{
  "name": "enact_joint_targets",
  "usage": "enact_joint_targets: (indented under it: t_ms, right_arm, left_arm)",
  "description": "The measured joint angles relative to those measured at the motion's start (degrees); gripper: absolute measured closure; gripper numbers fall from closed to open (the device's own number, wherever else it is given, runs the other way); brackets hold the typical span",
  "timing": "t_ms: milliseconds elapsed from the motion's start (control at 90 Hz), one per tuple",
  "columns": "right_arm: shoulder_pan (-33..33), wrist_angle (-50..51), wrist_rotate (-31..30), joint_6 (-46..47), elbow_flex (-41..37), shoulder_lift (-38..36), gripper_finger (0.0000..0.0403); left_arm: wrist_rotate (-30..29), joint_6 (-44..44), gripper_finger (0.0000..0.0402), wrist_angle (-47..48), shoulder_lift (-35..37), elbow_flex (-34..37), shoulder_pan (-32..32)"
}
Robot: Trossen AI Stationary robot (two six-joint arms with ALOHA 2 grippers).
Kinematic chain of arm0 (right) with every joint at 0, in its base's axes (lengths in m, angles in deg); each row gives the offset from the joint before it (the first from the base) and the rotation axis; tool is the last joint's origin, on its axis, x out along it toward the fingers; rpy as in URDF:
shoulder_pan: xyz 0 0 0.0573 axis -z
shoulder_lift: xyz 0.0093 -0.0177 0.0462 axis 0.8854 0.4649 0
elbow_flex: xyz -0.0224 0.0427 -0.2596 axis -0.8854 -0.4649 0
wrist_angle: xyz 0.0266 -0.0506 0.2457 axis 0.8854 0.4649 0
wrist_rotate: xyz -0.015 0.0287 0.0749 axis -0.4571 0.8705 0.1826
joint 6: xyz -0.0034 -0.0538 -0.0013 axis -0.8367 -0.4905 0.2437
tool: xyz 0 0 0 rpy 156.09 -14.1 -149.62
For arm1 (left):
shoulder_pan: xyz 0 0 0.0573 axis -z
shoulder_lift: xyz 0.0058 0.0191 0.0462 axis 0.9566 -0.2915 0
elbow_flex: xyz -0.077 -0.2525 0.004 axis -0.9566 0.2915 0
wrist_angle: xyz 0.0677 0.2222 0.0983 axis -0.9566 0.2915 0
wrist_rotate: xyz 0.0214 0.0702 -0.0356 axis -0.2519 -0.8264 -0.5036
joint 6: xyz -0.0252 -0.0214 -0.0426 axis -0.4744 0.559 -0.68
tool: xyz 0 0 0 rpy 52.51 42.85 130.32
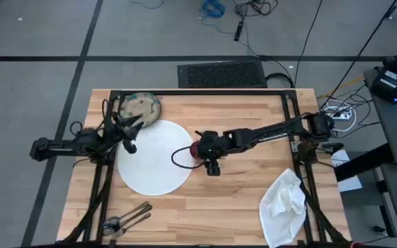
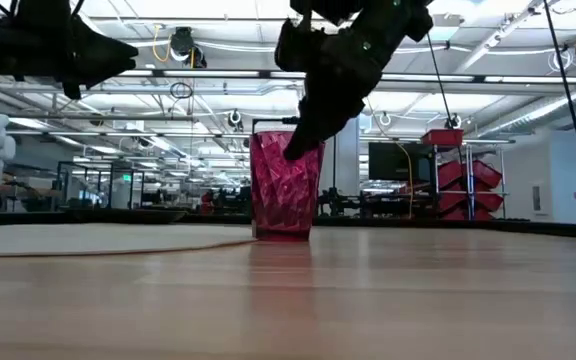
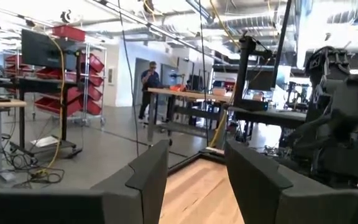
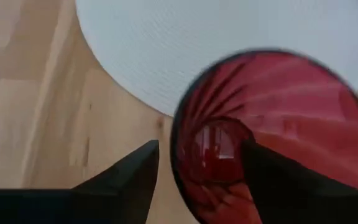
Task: Set table place
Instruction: Move the red cup to the top right of the table
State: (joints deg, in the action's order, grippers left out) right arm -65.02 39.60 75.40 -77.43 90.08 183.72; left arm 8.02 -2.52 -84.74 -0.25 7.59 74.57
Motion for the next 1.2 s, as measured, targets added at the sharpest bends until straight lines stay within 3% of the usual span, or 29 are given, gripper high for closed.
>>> enact_joint_targets:
  t_ms: [589, 756, 967, 1200]
  right_arm:
    - [0.00, 0.32, 0.13, -0.61, 0.00, 0.00, 0.0339]
    - [0.38, 1.67, 0.24, 0.26, 0.78, -1.82, 0.0393]
    - [2.94, 9.11, -0.16, 3.00, 2.71, -7.89, 0.0400]
    - [8.78, 23.72, -7.41, 7.46, 2.69, -14.48, 0.0401]
  left_arm:
    - [0.00, 0.07, 0.0256, 0.11, 0.00, 0.00, 0.00]
    - [0.01, 0.06, 0.0256, 0.11, 0.00, 0.00, 0.00]
    - [0.00, 0.07, 0.0256, -0.06, 0.00, 0.00, 0.00]
    - [0.00, 0.07, 0.0256, -0.04, 0.00, 0.00, 0.01]
